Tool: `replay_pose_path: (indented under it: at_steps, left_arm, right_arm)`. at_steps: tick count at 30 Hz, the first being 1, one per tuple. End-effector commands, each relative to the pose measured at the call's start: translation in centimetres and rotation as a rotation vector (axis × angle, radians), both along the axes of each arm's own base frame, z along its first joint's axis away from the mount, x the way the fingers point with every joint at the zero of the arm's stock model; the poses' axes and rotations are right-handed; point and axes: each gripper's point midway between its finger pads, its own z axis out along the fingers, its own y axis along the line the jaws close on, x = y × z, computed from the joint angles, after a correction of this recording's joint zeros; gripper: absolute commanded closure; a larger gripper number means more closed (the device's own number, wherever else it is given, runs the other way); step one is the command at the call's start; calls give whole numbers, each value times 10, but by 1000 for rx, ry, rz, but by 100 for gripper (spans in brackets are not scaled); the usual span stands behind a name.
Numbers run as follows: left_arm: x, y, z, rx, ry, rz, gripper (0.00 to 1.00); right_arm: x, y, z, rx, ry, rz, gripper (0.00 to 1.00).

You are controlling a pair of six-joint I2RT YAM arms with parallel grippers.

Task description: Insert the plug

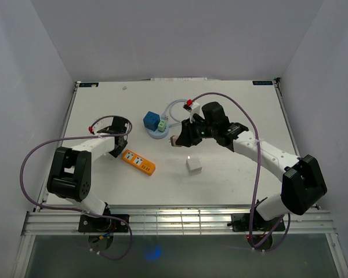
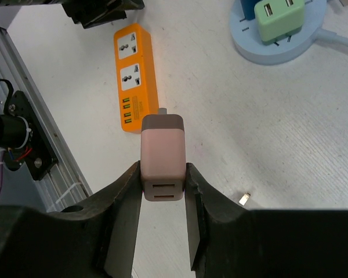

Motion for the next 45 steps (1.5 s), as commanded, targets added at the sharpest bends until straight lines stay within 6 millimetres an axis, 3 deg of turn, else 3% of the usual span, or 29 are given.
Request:
replay_pose_path:
  at_steps: [1,5,6,8,16,22,26,30,32,33,36,37,39,40,45]
  left_arm:
    - [3,-14,-2,-54,-27,-44,52]
    - [6,-33,-1,-66,-76,-106,69]
    - [6,-38,-3,-79,-74,-118,81]
    - [6,-54,-6,-115,-76,-154,94]
    - [-3,-129,-9,-189,-111,-308,99]
    - [-15,-181,1,-244,-184,-436,100]
    - [-20,-203,9,-293,-227,-482,100]
    - [-18,-210,18,-293,-260,-519,94]
    - [-17,-206,24,-262,-275,-533,77]
    - [-14,-199,35,-237,-311,-531,73]
    - [-16,-190,43,-217,-368,-557,58]
    - [-16,-185,53,-230,-399,-550,49]
    - [-19,-177,50,-234,-393,-556,44]
    - [-20,-175,53,-241,-403,-553,36]
    - [-18,-168,53,-256,-421,-550,34]
  right_arm:
    - [3,-2,14,-28,-31,4,92]
    - [5,-5,12,-97,-41,-11,92]
    - [6,-7,11,-113,-39,-20,92]
    - [5,-9,13,-139,-30,-22,92]
    - [-5,-19,11,-323,22,-40,92]
    - [-17,-22,-15,-522,114,-13,92]
    - [-23,-21,-30,-585,186,6,92]
    - [-33,-16,-38,-631,249,22,92]
    - [-39,-12,-36,-642,263,22,92]
    - [-41,-11,-39,-651,275,22,92]
    - [-44,-8,-41,-673,296,17,92]
    - [-46,-6,-41,-679,299,21,92]
    - [-47,-3,-40,-694,308,24,92]
    - [-48,-1,-40,-700,308,27,92]
    - [-48,9,-48,-753,329,43,92]
